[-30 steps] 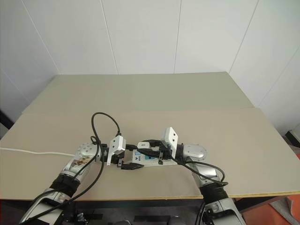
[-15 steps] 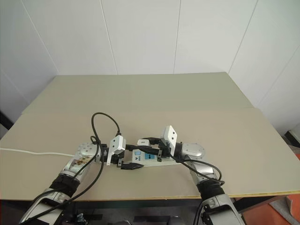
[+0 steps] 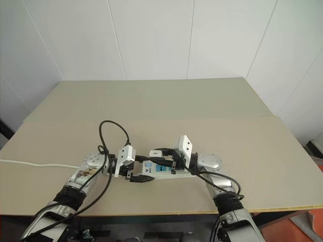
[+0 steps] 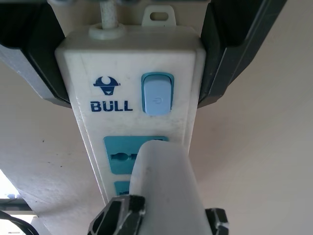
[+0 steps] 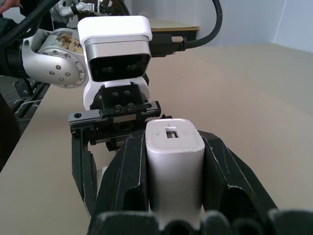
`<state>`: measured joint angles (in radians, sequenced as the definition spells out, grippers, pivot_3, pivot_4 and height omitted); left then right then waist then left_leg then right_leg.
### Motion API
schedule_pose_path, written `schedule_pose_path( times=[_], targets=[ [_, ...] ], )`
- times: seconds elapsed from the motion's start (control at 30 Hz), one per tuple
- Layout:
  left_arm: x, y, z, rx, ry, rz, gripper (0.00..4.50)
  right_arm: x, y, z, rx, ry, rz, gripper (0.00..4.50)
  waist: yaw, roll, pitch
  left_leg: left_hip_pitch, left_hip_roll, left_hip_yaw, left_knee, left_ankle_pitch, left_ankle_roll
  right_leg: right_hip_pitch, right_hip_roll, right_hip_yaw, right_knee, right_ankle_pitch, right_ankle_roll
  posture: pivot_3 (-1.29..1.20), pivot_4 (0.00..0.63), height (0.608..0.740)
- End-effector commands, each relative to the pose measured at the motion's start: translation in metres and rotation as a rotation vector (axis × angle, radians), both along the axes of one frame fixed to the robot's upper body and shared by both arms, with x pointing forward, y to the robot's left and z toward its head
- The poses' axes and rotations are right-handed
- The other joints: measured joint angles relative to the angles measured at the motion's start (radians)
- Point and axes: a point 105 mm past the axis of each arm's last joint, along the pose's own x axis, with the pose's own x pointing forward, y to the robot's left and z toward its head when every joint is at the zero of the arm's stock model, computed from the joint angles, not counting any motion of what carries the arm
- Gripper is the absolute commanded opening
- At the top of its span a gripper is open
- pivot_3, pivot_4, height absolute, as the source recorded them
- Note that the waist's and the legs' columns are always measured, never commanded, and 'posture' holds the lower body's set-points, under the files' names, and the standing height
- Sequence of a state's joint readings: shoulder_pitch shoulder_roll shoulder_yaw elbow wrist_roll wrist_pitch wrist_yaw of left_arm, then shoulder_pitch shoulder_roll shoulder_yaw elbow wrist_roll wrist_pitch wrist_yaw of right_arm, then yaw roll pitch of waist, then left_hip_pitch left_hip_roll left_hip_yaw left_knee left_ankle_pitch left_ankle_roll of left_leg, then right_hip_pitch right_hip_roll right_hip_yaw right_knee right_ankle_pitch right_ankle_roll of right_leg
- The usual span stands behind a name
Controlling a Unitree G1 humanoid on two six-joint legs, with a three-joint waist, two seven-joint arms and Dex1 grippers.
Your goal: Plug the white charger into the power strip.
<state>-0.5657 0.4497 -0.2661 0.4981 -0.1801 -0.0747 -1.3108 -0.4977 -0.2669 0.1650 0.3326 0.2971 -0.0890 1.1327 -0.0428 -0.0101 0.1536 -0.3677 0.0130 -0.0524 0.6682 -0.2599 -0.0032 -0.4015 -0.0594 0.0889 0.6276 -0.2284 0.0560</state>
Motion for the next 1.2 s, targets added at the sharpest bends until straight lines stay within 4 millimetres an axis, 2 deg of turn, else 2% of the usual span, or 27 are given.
schedule_pose_path(
  times=[0.03,0.3,0.43,0.67,0.93,1.2],
  targets=[
    [-0.012,0.009,-0.038,0.151,0.099,-0.028,3.28,0.002,-0.002,0.000,0.013,-0.012,-0.025,1.13,-0.001,0.000,0.000,0.000,0.000,0.000,0.000,0.000,0.000,0.000,0.000,0.000,0.000,0.000,0.000,0.00,0.150,0.740],
    [-0.013,0.009,-0.039,0.148,0.103,-0.046,3.28,0.010,-0.006,0.000,0.035,-0.030,-0.080,1.13,-0.003,0.000,0.000,0.001,0.000,0.000,0.000,0.000,0.000,0.001,0.000,0.000,0.001,0.000,0.001,0.00,0.150,0.740],
    [-0.014,0.009,-0.039,0.147,0.103,-0.045,3.28,0.011,-0.015,-0.005,0.027,-0.020,-0.091,1.13,-0.004,0.000,0.000,0.003,0.000,0.000,0.000,0.000,0.000,0.003,0.001,0.000,0.001,-0.001,0.001,0.00,0.150,0.740],
    [-0.015,0.015,-0.036,0.140,0.096,-0.026,3.28,0.005,-0.027,-0.017,-0.045,0.026,-0.010,1.13,0.001,0.000,0.000,0.005,0.000,0.000,-0.001,-0.001,0.001,0.006,0.000,0.000,-0.002,-0.001,0.000,0.00,0.150,0.740],
    [-0.020,0.023,-0.035,0.141,0.093,-0.005,3.28,0.013,-0.023,-0.019,-0.064,0.032,0.012,1.13,-0.004,0.000,0.000,0.006,0.000,0.000,-0.001,-0.002,0.002,0.006,0.000,0.000,-0.001,-0.001,0.000,0.00,0.150,0.740],
    [-0.024,0.028,-0.035,0.153,0.099,0.011,3.28,0.009,-0.040,-0.044,-0.112,0.088,-0.028,1.13,-0.005,0.000,0.000,0.012,0.001,0.000,-0.003,-0.002,0.002,0.011,0.000,0.000,-0.002,-0.002,-0.001,0.00,0.150,0.740]
  ],
)
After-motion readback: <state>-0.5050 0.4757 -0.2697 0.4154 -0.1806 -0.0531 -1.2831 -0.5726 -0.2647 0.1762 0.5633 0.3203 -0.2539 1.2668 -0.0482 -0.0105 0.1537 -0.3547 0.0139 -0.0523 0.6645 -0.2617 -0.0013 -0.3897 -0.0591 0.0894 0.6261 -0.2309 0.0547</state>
